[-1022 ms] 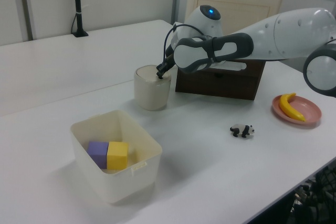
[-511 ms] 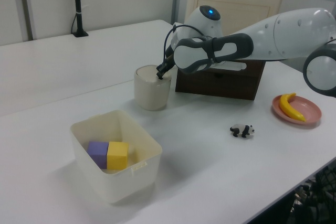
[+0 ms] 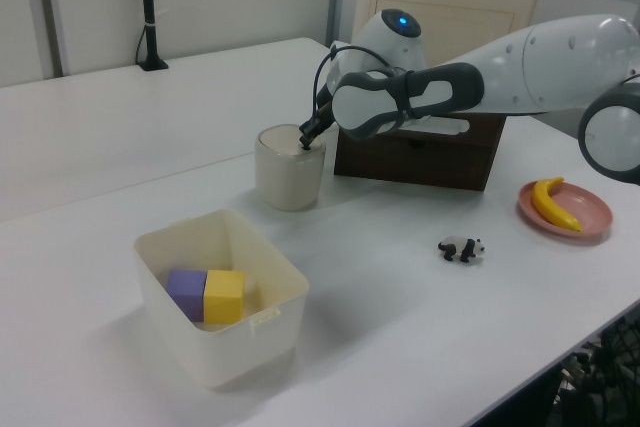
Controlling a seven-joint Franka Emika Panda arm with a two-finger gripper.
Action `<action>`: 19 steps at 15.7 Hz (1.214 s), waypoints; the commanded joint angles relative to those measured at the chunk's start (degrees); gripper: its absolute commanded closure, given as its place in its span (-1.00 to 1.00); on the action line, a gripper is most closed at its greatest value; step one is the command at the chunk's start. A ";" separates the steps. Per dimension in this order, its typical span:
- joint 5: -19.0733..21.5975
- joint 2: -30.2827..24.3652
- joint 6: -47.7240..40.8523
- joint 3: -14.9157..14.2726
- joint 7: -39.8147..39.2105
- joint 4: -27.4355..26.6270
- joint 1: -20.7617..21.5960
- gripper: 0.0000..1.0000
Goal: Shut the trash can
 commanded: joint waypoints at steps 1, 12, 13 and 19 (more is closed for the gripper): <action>-0.01 -7.36 -5.46 0.88 1.27 -2.70 -1.12 0.81; 0.34 -22.75 -54.51 -2.98 4.71 4.67 -1.56 -1.00; 1.21 -23.02 -56.98 -3.51 5.93 5.47 -1.56 -1.00; 1.75 -23.37 -57.62 -5.54 16.13 4.95 -0.86 -1.00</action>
